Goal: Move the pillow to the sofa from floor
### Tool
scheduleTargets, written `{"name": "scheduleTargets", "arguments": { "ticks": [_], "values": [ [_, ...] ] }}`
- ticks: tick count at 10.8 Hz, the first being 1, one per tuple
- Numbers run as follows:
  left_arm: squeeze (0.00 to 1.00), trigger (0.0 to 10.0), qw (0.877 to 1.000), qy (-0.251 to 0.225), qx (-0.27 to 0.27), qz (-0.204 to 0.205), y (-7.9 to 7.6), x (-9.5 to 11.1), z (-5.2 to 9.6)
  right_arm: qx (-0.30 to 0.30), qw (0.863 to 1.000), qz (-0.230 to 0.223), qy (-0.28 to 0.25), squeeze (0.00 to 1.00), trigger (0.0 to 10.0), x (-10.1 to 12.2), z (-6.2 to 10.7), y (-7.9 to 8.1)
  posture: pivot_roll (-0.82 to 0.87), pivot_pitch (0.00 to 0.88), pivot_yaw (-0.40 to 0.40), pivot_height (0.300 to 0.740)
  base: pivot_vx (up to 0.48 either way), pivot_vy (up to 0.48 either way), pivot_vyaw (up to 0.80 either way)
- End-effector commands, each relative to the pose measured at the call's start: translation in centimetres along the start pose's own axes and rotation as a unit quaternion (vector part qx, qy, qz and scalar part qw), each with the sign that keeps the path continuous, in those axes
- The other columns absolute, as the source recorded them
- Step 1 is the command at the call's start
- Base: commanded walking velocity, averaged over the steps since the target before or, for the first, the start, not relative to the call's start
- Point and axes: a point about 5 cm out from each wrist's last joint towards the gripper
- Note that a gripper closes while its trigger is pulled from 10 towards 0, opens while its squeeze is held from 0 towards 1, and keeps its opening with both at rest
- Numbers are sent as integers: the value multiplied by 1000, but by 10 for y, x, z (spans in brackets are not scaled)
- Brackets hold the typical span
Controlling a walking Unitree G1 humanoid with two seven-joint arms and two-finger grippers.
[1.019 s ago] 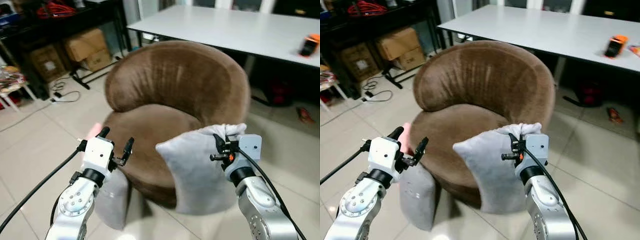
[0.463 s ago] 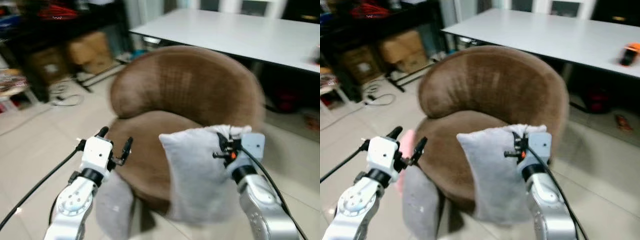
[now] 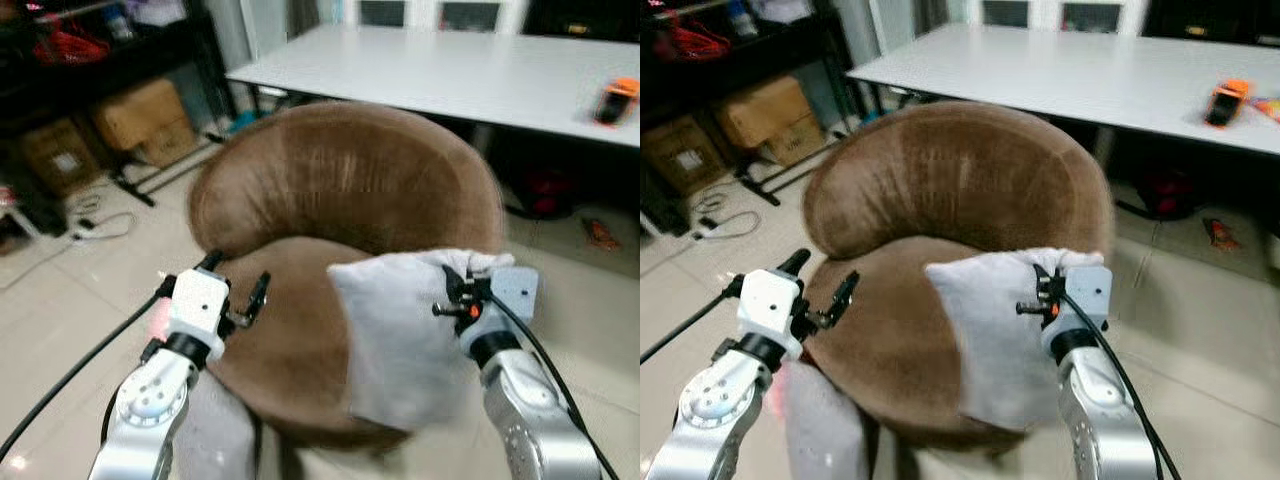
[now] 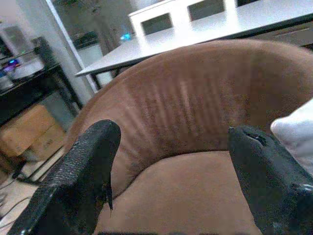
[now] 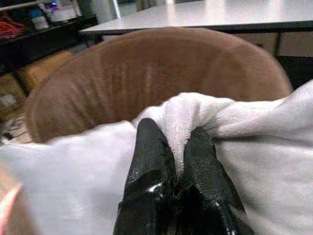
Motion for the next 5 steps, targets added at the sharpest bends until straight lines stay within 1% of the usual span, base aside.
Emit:
{"name": "scheduleTargets", "arguments": {
  "ticks": [1,5],
  "values": [
    [0,10000,1000,3,8,-3,6,-1,1,19,999,3,-35,0,10000,14,-2,9,-87,0,92,740,307,0,0],
    [0,10000,1000,3,6,-3,5,-1,1,22,999,4,-38,0,10000,14,-3,10,-85,0,91,740,305,0,0]
  ]
}}
Point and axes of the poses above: a point about 5 cm out from each wrist's last joint towards the gripper, its own z axis pointing back from the gripper into the wrist, its own x axis along the axis of the wrist's last joint, y = z × x, and after that the axes turned 1 degree about z, right-handed
